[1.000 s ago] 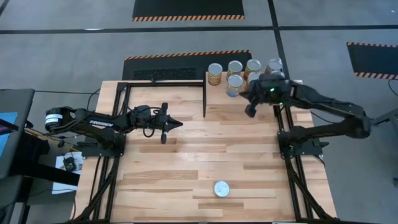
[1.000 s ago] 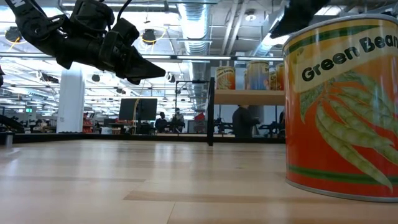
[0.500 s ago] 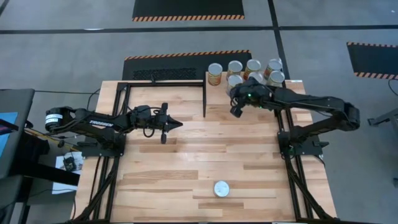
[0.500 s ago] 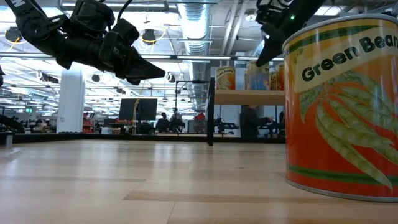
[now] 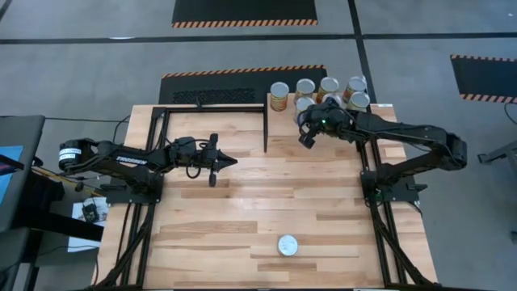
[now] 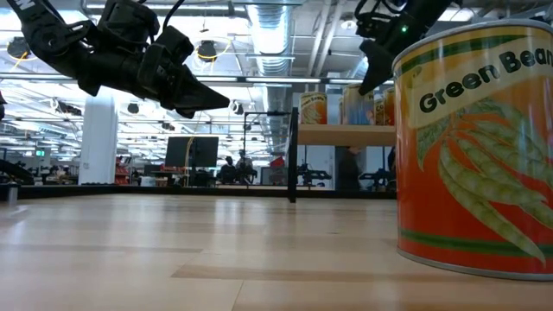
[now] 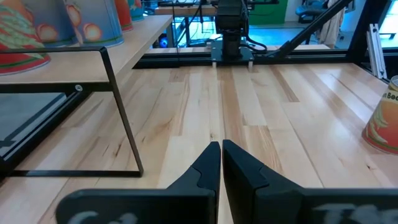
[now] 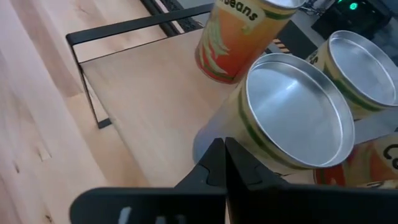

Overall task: Pick and place cans onto a shelf
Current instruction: Adjust the canned peaches on the shelf, then put the canned green beans on the shelf aligned with the other canned green beans

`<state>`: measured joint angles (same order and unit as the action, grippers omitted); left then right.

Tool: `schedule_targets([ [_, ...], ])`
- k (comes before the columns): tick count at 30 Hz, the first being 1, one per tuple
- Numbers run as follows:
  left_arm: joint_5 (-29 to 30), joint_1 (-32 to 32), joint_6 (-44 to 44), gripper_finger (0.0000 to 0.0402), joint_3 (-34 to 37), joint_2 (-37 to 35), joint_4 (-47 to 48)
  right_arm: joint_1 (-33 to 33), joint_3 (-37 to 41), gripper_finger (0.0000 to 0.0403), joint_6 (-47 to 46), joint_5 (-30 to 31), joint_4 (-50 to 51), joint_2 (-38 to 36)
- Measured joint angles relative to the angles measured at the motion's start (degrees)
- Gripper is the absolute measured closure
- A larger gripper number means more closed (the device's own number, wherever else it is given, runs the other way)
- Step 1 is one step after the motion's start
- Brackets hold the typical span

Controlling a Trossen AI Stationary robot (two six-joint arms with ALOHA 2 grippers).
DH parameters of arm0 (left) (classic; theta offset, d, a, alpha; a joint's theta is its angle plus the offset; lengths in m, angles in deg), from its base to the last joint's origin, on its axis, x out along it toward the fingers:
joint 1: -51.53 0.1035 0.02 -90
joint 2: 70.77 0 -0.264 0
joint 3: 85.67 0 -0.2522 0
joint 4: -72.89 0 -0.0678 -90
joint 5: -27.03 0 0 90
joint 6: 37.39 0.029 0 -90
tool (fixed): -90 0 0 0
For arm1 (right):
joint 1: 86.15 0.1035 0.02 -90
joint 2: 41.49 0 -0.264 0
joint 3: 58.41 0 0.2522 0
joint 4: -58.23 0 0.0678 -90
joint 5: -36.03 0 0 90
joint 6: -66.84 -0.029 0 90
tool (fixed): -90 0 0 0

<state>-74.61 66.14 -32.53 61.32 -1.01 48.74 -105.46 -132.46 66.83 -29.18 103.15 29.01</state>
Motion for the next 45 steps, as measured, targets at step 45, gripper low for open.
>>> schedule_targets([
  [45, -16.22, 0.98, 0.56, 0.0393, 0.14, 0.00, -6.81, 48.68, 16.03, 0.0399, -11.15, 6.37, -43.39, 9.39],
])
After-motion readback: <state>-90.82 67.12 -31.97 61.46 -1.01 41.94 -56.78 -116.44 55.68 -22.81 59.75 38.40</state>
